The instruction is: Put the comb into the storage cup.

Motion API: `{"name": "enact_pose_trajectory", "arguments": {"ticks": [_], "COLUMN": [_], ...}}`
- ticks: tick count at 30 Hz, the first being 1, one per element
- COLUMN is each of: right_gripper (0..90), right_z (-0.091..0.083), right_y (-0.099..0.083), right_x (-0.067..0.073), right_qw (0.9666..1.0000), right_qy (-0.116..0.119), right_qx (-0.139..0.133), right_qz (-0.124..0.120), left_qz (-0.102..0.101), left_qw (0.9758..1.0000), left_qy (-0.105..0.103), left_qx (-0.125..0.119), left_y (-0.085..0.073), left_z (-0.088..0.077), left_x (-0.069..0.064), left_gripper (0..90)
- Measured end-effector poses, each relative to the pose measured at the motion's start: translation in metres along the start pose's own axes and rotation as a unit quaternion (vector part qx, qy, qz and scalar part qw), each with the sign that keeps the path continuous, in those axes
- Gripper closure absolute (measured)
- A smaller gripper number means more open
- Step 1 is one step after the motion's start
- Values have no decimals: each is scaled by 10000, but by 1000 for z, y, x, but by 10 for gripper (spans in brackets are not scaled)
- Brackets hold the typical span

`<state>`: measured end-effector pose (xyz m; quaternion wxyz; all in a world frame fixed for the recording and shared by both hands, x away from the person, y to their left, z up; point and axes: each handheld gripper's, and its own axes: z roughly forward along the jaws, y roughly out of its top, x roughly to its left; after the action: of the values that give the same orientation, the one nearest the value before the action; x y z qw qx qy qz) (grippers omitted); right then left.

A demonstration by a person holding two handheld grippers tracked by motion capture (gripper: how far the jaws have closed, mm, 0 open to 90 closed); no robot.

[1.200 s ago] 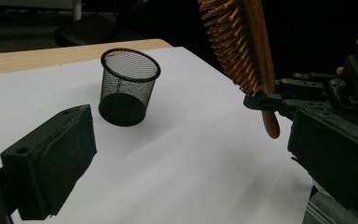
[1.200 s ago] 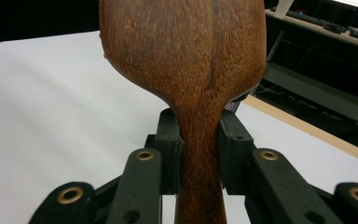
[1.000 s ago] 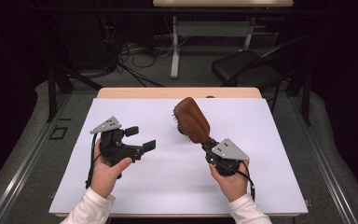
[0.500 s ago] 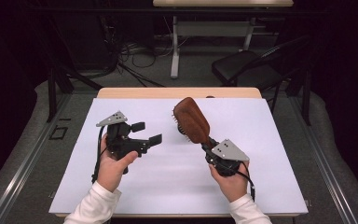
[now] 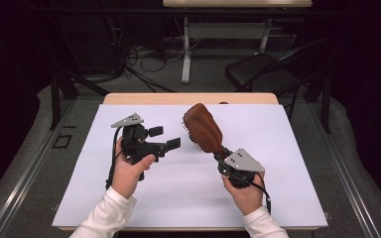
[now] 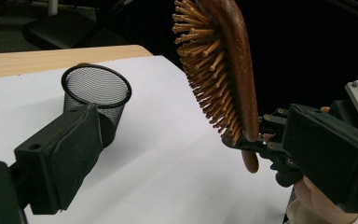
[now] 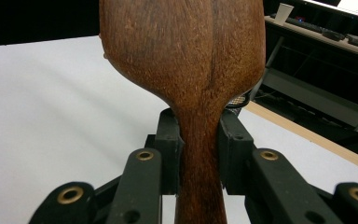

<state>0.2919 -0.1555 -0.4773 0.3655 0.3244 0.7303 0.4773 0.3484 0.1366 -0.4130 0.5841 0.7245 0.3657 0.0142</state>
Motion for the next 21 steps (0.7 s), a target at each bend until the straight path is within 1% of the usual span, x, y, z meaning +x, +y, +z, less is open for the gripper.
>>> {"name": "enact_pose_trajectory", "arguments": {"ticks": [11,21], "right_gripper": [731,730], "right_z": [0,0], "right_y": [0,0], "right_x": [2,3], "right_qw": [10000,10000], "right_qy": [2,13], "right_qx": [-15,-29], "right_qz": [-48,-55], "left_qz": [-58,-26], "left_qw": [9999,9999], "left_qy": [-91,-107], "left_qx": [11,70], "left_y": [8,13], "left_z": [12,22], "left_x": [-6,-10], "left_gripper": [53,53]}}
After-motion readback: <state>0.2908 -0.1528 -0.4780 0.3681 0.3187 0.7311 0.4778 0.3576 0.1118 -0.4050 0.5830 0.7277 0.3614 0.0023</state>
